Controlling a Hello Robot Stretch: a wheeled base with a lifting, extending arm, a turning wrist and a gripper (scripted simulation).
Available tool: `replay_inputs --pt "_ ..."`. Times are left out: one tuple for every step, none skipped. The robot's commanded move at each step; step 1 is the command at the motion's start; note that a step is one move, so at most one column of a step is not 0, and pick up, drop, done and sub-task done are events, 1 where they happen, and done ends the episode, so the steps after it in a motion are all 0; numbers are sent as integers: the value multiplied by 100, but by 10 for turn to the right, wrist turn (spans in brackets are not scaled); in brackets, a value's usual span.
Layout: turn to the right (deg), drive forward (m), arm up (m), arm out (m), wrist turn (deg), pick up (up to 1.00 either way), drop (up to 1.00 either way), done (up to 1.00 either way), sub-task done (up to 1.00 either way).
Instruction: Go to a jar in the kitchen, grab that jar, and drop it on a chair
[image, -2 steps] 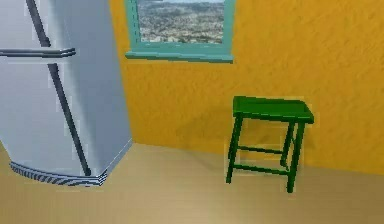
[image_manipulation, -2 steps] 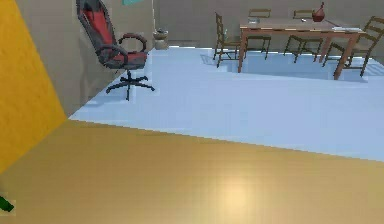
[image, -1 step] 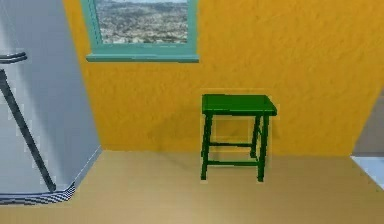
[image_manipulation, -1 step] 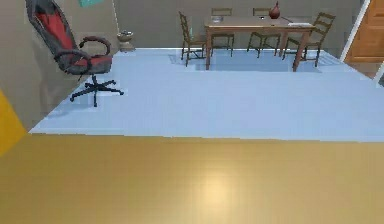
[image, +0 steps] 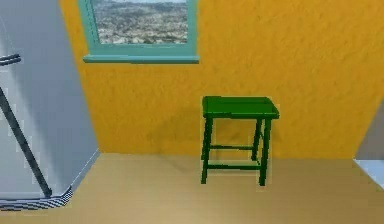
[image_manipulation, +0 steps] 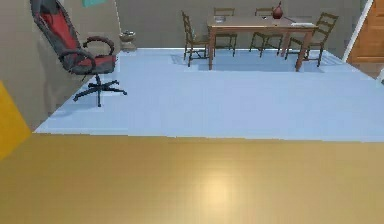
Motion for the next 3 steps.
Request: replay_inputs --pt "-450 0 0 0 0 0 0 0 0" --pt "-390 0 0 0 0 0 0 0 0" --pt "0 90 0 0 0 0 0 0 0"
